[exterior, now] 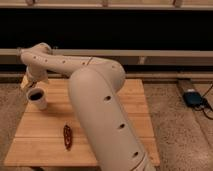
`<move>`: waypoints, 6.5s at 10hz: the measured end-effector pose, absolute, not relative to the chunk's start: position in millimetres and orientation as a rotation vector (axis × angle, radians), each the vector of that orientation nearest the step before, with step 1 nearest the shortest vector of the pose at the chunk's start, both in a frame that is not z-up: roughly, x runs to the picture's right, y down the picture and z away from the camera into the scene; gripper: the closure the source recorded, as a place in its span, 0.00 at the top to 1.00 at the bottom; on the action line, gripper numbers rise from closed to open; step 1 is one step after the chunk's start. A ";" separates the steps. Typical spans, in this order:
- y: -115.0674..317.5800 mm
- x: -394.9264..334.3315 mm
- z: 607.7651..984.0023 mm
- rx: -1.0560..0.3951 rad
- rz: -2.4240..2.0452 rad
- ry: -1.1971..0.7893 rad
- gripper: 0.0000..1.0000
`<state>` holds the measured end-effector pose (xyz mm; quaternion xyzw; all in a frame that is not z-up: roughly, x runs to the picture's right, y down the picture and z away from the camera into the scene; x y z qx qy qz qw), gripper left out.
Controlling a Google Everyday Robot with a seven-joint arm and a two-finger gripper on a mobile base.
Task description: Wipe the white sponge on the table
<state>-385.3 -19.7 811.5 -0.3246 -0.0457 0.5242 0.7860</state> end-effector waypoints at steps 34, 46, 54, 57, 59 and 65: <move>115.5 -119.7 905.4 -0.663 1.463 0.561 0.16; 99.9 -214.1 898.4 -0.797 1.299 0.434 0.00; 125.5 -244.2 864.4 -0.917 1.201 0.505 0.00; 137.3 -235.0 850.8 -0.935 1.202 0.572 0.00; 144.7 -230.5 843.3 -0.945 1.201 0.617 0.00; 168.7 -181.6 825.9 -0.952 1.251 0.838 0.00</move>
